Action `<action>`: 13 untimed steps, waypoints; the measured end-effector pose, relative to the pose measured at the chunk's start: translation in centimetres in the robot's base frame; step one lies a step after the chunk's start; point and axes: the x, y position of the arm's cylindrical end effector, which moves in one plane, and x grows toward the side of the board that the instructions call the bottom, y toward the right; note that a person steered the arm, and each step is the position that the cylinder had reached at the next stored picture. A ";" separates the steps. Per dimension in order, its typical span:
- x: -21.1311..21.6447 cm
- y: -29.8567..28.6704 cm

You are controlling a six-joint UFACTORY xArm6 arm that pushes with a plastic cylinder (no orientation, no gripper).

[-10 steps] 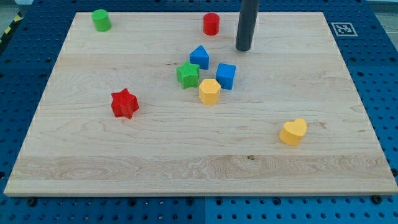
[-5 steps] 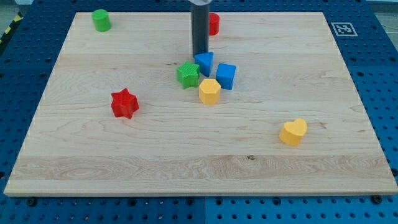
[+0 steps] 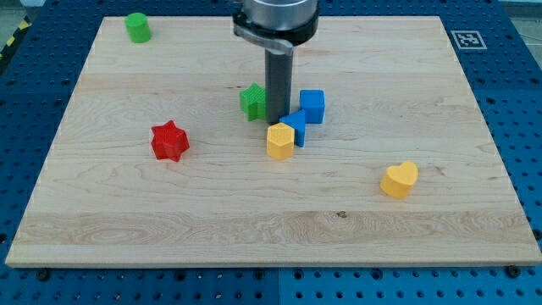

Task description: Move the green star to the top right corner

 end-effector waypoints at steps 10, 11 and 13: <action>-6.1 0.1; -6.1 1.2; -6.1 5.0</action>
